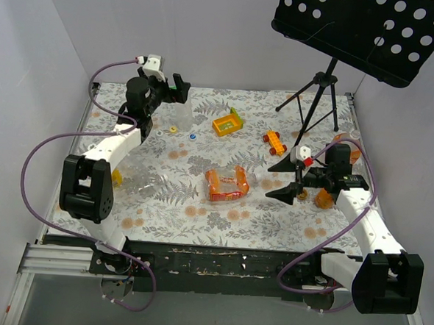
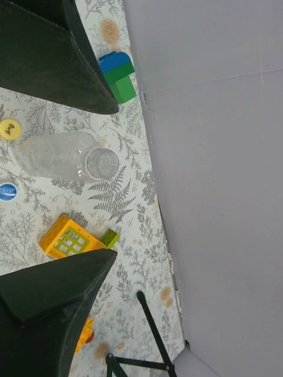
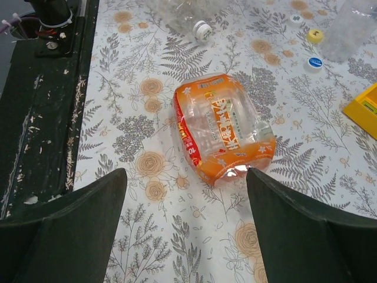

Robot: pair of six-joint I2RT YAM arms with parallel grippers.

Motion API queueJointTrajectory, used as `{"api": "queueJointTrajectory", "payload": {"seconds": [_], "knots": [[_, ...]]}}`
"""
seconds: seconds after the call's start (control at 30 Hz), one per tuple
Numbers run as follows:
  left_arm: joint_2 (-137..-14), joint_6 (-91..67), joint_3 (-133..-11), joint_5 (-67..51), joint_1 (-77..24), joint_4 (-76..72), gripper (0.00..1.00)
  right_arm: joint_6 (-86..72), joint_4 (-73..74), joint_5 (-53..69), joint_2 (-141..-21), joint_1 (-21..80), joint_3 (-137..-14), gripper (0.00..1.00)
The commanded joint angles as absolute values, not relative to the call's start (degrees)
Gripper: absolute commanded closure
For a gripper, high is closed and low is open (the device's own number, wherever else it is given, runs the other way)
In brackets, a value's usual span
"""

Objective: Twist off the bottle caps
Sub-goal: Place the plastic bottle at the center of the board, then pick up the plastic bottle at the center of the board.

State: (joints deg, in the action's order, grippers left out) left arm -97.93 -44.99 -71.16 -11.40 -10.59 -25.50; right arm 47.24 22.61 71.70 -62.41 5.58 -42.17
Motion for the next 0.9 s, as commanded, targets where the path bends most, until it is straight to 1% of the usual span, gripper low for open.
{"api": "queueJointTrajectory", "payload": {"seconds": [0.0,0.2,0.37,0.5,0.73,0.87], "knots": [[-90.0,-49.1,-73.7,-14.2,-10.3,-18.0,0.02,49.0,23.3,73.0,-62.0,4.1,-42.2,0.11],[-80.8,-52.6,-72.5,-20.8,-10.3,-9.0,0.02,49.3,23.4,74.2,-61.3,2.2,-41.8,0.11],[-71.7,-54.7,-69.0,-22.4,-10.3,-1.7,0.02,49.5,23.6,74.9,-61.3,1.4,-41.6,0.11],[-63.7,-56.2,-63.2,-23.5,-10.3,2.7,0.02,50.2,24.4,75.8,-62.1,1.2,-41.6,0.11],[-48.9,-58.3,-52.1,-25.6,-10.3,6.3,0.02,53.1,26.4,75.1,-63.8,1.3,-41.4,0.11],[-43.7,-58.4,-48.6,-27.3,-10.3,8.9,0.02,53.7,26.5,74.3,-64.2,1.4,-41.2,0.11]]}}
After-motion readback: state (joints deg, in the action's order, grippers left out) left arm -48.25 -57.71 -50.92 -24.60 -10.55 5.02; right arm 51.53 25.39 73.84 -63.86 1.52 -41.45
